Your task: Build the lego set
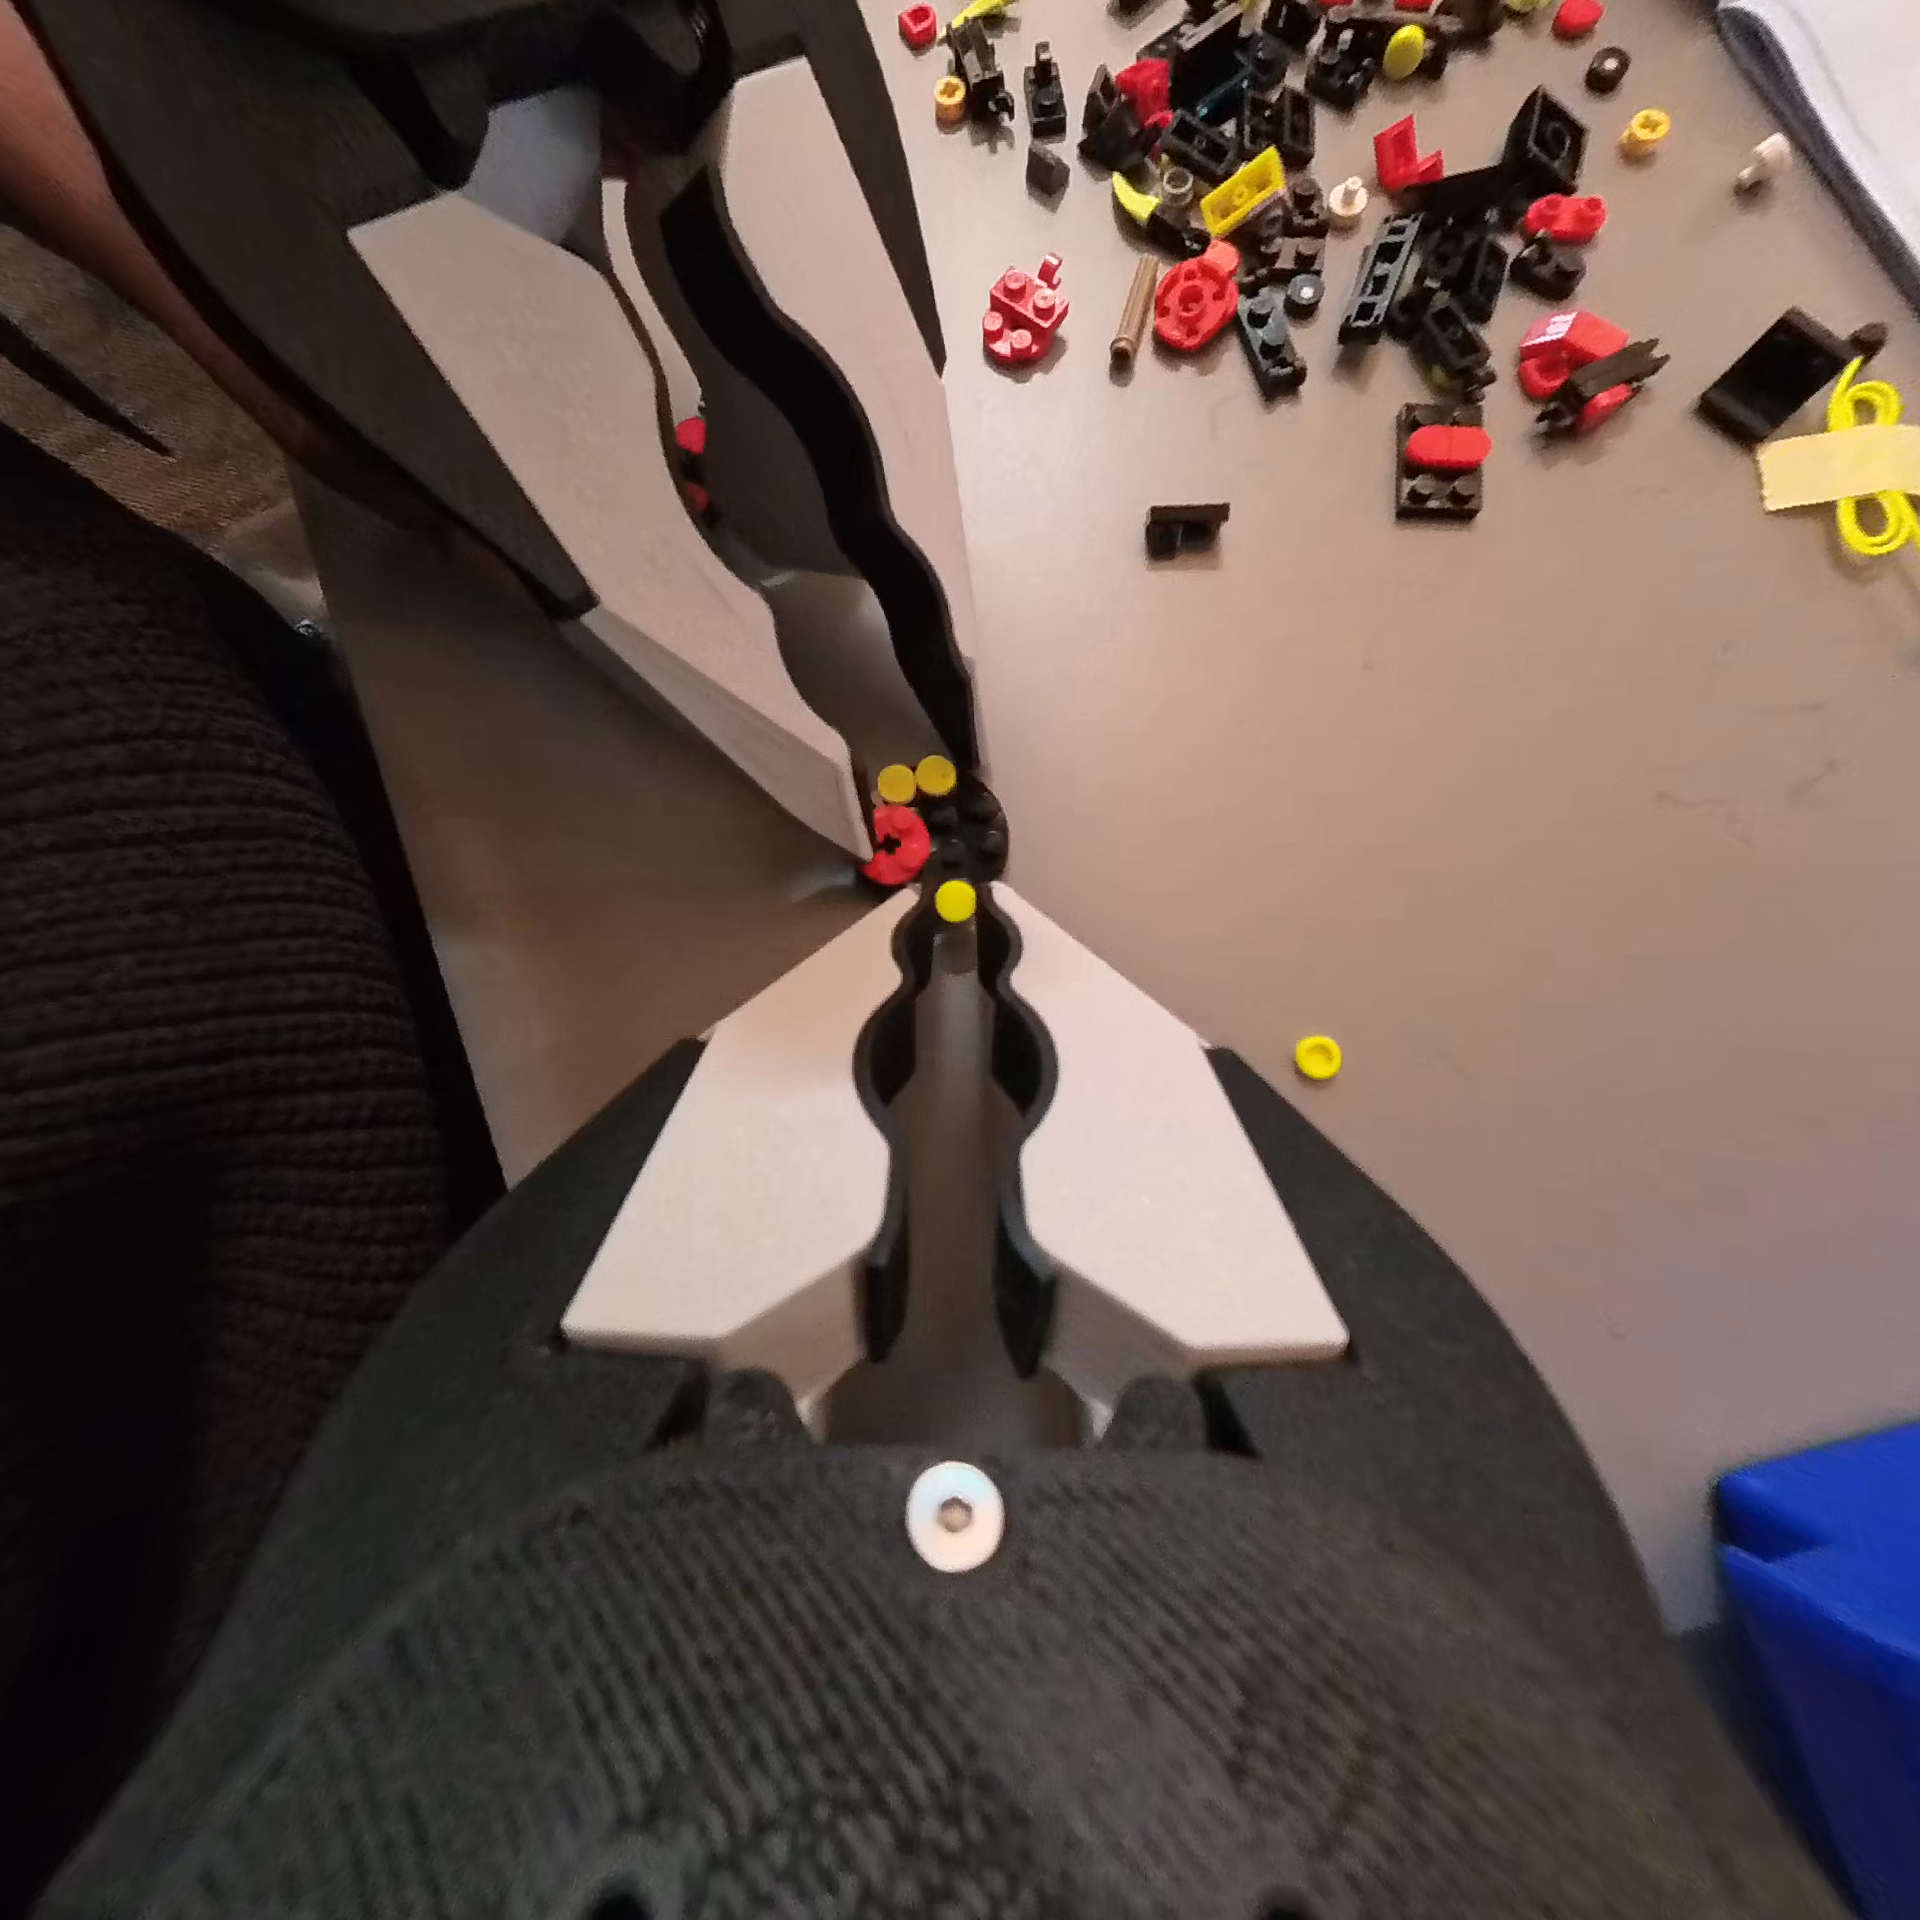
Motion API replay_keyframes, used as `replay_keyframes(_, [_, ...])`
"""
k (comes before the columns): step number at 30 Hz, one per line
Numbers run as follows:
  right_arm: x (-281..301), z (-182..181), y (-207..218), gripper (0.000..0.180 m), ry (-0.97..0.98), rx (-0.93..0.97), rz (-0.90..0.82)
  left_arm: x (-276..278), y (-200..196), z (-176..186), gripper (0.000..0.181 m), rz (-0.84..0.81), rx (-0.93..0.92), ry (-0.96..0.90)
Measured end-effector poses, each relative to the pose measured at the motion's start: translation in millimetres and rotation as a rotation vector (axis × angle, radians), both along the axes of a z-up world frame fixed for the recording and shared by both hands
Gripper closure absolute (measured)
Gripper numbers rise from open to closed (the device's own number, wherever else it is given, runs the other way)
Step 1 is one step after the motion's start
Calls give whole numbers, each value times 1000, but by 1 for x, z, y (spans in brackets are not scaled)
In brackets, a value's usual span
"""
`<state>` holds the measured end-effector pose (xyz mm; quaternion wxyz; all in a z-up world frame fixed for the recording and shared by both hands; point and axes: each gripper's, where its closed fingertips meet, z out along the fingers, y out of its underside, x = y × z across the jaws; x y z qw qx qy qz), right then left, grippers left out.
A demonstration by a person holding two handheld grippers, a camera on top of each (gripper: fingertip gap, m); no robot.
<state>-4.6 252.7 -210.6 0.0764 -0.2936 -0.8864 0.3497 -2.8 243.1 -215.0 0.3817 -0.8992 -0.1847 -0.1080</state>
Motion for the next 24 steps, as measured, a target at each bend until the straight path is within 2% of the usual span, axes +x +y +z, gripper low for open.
replay_keyframes(24, [-2,-4,-2,173,-43,-9,-8,1,0,0,159,6,5,-21])
